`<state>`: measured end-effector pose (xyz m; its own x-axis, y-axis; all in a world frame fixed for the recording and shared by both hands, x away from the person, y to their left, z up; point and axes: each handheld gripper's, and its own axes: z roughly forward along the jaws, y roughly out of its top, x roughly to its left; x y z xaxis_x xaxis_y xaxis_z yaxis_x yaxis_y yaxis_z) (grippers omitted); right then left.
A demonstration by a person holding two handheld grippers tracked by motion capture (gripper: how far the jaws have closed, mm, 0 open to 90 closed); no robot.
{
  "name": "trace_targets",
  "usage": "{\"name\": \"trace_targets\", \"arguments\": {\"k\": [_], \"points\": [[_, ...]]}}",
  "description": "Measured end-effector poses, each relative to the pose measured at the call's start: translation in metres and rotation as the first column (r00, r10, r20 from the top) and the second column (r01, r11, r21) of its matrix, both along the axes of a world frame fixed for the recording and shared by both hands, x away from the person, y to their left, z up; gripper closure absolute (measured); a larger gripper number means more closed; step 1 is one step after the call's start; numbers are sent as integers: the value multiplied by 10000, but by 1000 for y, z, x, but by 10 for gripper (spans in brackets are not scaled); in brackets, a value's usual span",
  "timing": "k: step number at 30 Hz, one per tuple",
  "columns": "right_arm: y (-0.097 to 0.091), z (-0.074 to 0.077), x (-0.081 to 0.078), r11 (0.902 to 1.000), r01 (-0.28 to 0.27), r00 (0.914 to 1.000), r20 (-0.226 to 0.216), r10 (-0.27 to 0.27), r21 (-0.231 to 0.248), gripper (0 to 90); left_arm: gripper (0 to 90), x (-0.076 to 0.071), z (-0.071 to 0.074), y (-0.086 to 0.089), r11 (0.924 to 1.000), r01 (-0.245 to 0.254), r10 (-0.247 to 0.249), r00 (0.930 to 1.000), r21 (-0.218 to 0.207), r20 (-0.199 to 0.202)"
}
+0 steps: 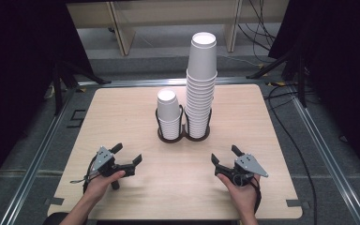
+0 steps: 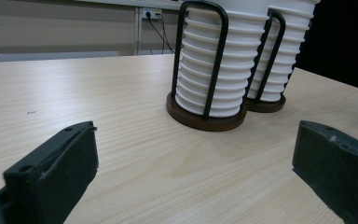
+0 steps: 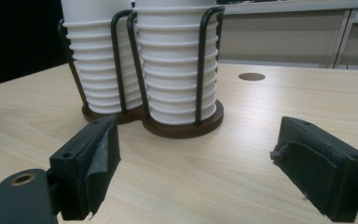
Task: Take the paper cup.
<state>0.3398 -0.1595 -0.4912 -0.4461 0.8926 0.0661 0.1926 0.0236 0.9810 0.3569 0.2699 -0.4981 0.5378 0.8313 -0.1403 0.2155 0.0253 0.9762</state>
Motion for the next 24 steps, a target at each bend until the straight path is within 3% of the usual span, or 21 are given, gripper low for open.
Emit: {"name": "trace_targets", "arguments": {"k": [1,2,4,5,7,8,9,10,14,15,16,17,18,20,21,22,23,24], "points": [[-1,1,-1,10000,-37,9997,-232,38,73,143,0,1,0,-1,10000,55,-56,10000,16,21],[-2,1,0,10000,-5,9997,-251,7,87,144,0,0,1,-2,9997,61,-58,9999,231,-122],[-1,0,1,9994,-115,9996,-263,124,335,144,0,1,1,-4,9998,136,-135,9999,149,-70],[-3,3,1,9997,35,9998,-216,-41,-251,146,0,1,5,-6,9996,194,-192,9998,193,-71],[-3,5,1,9999,-3,9998,-217,0,-135,146,0,2,8,-9,9994,304,-305,9995,136,89],[-2,9,3,10000,-7,10000,-18,7,-6,146,0,5,9,-12,9989,467,-467,9981,17,407],[-2,16,5,9999,-119,9996,242,120,-6,146,0,5,15,-15,9983,540,-548,9976,209,423],[-2,19,5,10000,-33,9995,300,33,-3,146,0,8,18,-19,9973,735,-734,9946,10,734],[1,29,6,10000,-71,9995,292,71,4,147,0,12,30,-28,9959,864,-886,9923,284,864],[3,35,8,9997,-212,9982,564,206,104,146,0,16,39,-34,9942,1023,-1053,9886,330,1075],[3,35,8,9997,-212,9982,564,206,104,146,0,16,39,-34,9942,1023,-1053,9886,330,1075],[4,43,8,9999,-98,9982,592,100,-38,146,0,22,52,-41,9908,1296,-1338,9820,399,1334],[4,43,8,9999,-98,9982,592,100,-38,146,0,22,52,-41,9908,1296,-1338,9820,399,1334],[5,53,11,9998,-186,9975,681,185,0,147,0,28,65,-47,9831,1821,-1788,9778,-210,1095],[6,60,13,9996,-258,9959,867,249,96,147,0,32,74,-52,9797,1965,-1902,9738,-403,1249],[5,63,14,9994,-297,9943,1019,311,-155,147,0,34,80,-54,9795,1997,-1943,9714,-269,1368],[7,68,14,9996,-267,9961,834,271,-51,147,0,36,85,-56,9788,2042,-1993,9683,-177,1508],[7,71,16,9998,-216,9945,1023,213,15,147,0,38,89,-58,9781,2079,-2035,9647,-88,1673]]}}
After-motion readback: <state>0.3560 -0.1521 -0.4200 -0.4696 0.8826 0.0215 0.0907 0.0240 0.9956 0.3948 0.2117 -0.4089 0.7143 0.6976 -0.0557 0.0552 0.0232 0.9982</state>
